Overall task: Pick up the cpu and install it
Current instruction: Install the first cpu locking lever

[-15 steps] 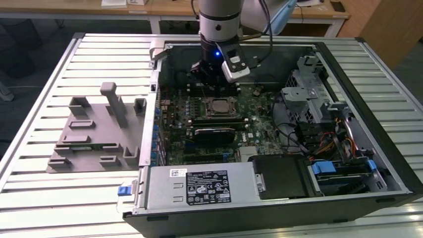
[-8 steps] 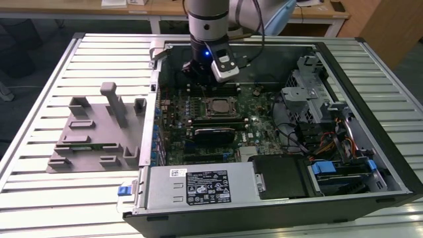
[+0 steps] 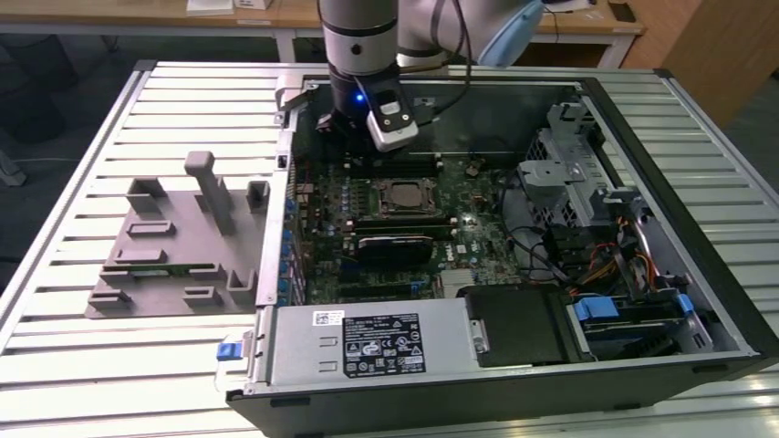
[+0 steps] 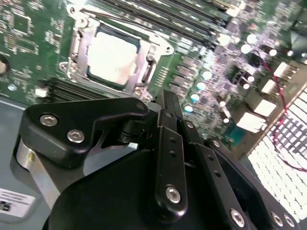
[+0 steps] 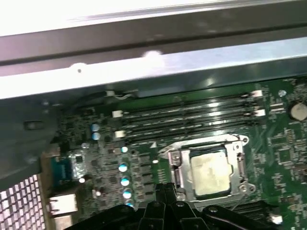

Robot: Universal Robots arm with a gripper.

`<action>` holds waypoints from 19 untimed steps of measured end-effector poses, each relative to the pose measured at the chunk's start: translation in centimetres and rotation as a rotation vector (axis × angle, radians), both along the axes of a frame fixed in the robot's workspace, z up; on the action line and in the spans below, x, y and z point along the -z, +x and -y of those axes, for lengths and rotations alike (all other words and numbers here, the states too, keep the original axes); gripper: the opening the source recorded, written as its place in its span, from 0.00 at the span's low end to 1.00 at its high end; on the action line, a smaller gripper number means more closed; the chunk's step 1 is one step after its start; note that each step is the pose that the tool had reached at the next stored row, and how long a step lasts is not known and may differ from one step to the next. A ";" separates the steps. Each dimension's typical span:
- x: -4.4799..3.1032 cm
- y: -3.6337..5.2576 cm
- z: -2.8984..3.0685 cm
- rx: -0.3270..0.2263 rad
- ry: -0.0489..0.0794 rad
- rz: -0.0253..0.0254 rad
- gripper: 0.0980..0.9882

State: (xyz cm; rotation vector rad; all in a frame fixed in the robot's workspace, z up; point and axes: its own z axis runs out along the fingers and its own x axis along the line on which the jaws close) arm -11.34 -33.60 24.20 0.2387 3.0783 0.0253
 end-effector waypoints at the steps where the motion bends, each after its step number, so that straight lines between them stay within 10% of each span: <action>1: 0.00 -0.23 0.00 0.000 0.004 0.0006 0.01; 8: 0.00 -1.14 0.00 0.000 0.064 0.0062 0.01; 15: 0.00 -1.28 0.00 0.000 0.189 0.0150 0.01; 19: 0.00 -1.29 -0.01 0.000 0.198 0.0154 0.01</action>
